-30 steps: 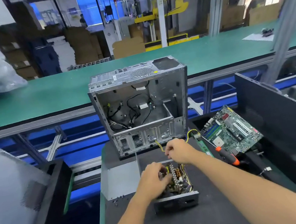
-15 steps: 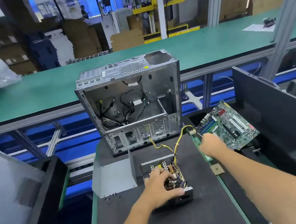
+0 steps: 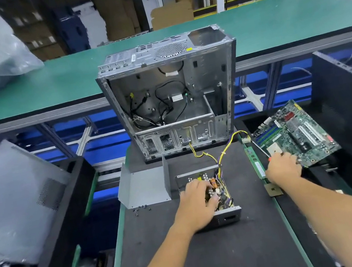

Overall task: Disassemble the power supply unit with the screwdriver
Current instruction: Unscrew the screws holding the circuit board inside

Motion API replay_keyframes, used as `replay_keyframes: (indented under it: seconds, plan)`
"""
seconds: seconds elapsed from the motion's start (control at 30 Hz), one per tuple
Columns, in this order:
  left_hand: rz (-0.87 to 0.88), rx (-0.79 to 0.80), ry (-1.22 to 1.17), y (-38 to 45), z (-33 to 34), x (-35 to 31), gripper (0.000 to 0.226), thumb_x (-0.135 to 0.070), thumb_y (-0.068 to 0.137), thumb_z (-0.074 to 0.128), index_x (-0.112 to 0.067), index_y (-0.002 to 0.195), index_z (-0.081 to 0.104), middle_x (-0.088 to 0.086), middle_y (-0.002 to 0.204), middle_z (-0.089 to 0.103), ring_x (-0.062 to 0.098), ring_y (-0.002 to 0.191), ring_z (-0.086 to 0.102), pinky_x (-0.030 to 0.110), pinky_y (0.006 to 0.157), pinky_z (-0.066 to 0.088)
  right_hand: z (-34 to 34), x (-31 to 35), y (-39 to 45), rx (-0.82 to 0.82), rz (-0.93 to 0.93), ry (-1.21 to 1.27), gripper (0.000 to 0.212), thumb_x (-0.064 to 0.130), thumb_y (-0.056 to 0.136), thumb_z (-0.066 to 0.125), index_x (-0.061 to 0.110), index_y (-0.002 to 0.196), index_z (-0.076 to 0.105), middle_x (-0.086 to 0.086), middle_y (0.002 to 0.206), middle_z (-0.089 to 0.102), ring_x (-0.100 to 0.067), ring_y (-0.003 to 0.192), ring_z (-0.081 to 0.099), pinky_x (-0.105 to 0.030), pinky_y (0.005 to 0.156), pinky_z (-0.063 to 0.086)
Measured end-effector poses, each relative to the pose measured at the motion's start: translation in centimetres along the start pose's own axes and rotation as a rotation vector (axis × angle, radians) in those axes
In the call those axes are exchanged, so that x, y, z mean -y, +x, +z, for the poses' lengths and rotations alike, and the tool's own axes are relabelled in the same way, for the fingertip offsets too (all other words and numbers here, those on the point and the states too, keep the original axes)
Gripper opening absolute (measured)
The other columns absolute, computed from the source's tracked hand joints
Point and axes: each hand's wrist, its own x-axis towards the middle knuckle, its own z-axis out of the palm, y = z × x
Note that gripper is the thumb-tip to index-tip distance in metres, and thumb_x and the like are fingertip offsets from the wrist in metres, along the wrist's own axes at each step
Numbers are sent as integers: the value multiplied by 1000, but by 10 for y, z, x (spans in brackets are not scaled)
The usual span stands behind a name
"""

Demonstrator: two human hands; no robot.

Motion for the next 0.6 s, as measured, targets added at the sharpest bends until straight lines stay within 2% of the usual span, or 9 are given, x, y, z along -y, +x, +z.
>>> replay_keyframes:
  seconds: [0.23, 0.37, 0.43, 0.5, 0.6]
  plan:
    - [3, -1, 19, 1, 0, 0, 27, -39, 94, 46, -26, 117, 49, -9, 117, 47, 13, 112, 37, 33, 97, 31, -4, -1, 9, 39, 29, -40, 47, 18, 94, 52, 2, 135, 37, -21, 137, 47, -34, 129, 38, -42, 101, 38]
    - [1, -2, 23, 2, 1, 1, 26, -39, 94, 46, -26, 116, 49, -10, 116, 46, 13, 111, 37, 32, 96, 31, -6, -2, 7, -19, 12, 1, 46, 16, 95, 51, -1, 135, 36, -23, 137, 46, -37, 128, 42, -43, 103, 38]
    - [0, -4, 22, 2, 2, 1, 25, -39, 94, 46, -26, 115, 49, -10, 116, 46, 12, 111, 37, 31, 95, 30, -12, 2, 2, -70, -16, 103, 44, 17, 98, 49, -4, 133, 33, -25, 137, 40, -43, 122, 48, -45, 96, 42]
    - [4, -5, 8, 2, 2, 1, 25, -39, 93, 47, -26, 115, 50, -10, 114, 46, 13, 110, 37, 31, 95, 30, -27, 9, -3, -122, -84, 155, 42, 19, 98, 49, -5, 128, 33, -26, 133, 38, -45, 110, 56, -44, 83, 45]
    - [-12, -15, -67, 0, 1, 1, 26, -37, 91, 52, -24, 113, 52, -10, 109, 46, 11, 108, 37, 29, 95, 31, -61, 25, -11, -203, -192, 209, 36, 21, 94, 53, -2, 120, 42, -24, 124, 44, -43, 100, 56, -40, 72, 38]
